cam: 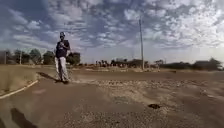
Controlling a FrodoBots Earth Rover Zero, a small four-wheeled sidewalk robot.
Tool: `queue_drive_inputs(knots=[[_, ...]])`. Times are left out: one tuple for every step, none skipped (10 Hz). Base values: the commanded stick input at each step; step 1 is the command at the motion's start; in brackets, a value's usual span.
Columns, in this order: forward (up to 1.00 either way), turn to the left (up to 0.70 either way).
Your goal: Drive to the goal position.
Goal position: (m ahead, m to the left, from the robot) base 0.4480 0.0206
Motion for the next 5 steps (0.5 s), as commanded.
queue_drive_inputs(knots=[[0.70,0.00],[0.70,-0.04],[0.70,-0.11],[0.70,-0.14],[0.70,-0.14]])
